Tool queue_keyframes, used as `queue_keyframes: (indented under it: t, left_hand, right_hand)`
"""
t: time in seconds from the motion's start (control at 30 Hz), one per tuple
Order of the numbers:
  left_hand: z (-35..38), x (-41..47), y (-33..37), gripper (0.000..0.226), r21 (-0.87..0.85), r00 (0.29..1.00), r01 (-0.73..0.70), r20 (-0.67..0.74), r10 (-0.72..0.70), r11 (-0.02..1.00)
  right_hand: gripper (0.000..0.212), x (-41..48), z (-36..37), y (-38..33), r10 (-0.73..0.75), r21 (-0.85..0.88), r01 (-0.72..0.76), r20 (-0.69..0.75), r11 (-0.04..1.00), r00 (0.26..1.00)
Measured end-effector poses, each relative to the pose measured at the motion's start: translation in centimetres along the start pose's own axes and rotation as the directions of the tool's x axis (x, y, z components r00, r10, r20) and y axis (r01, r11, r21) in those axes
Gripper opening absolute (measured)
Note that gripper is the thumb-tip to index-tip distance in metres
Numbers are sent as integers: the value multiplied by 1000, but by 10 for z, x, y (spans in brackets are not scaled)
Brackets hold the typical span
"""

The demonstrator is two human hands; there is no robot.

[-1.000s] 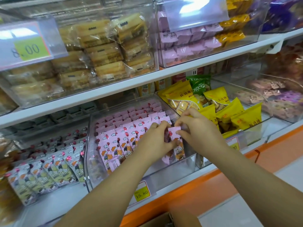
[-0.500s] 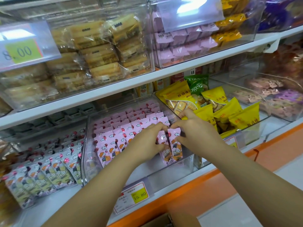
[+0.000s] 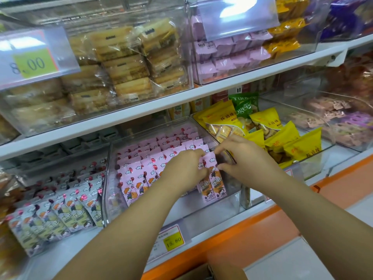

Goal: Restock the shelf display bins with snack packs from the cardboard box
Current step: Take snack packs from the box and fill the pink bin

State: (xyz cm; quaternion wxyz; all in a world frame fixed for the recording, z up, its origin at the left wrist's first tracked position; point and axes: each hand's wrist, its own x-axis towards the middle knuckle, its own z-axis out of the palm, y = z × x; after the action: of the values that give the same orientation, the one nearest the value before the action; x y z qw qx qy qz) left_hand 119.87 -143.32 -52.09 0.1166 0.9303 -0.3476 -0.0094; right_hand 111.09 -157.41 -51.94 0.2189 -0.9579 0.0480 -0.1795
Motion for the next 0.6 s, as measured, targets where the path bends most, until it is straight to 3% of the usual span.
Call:
queue_keyframes:
  t: [0.23, 0.37, 0.47, 0.6]
  left_hand:
    - [13, 0, 6, 48, 109, 991, 54, -127, -40, 993]
    - [3, -8, -1, 66, -13, 990, 35, -135, -36, 999]
    - [-14, -27, -13, 54, -34, 986, -6, -168, 0, 999]
    - [-39, -64, -40, 29, 65, 963, -14, -268, 31, 998]
  right_hand:
    - [31, 0, 1, 1, 7, 52, -8, 31, 999, 999]
    - [30, 1, 1, -2, -5, 34, 7, -72, 999, 997]
    - [26, 4, -1, -10, -63, 4, 64, -175, 998, 983]
    - [22, 6, 3, -39, -132, 97, 142, -97, 985, 986]
